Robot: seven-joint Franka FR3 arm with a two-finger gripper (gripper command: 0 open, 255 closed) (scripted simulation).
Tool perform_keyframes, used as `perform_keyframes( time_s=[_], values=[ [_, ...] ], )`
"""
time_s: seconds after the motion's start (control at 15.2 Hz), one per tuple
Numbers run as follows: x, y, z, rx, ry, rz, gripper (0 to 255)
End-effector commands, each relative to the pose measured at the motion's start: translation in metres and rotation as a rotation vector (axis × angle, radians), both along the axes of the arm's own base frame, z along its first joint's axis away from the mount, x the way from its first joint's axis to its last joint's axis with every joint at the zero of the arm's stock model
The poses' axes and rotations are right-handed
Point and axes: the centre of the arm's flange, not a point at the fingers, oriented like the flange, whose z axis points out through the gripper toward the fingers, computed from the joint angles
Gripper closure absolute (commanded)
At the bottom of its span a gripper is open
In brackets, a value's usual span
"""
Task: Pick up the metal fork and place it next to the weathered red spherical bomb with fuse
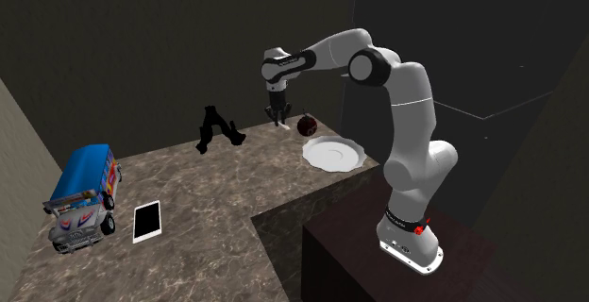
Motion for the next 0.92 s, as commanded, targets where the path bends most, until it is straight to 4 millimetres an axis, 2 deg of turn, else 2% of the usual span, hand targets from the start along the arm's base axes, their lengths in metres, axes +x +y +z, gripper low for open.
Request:
perform_keyframes(
  time_s=[0.0,0.73,0.86],
  values=[
    [0.000,-0.001,-0.011,0.000,-0.001,0.000,255],
    [0.000,-0.001,-0.070,0.000,-0.001,0.000,255],
    [0.000,-0.001,-0.070,0.000,-0.001,0.000,255]
  ],
)
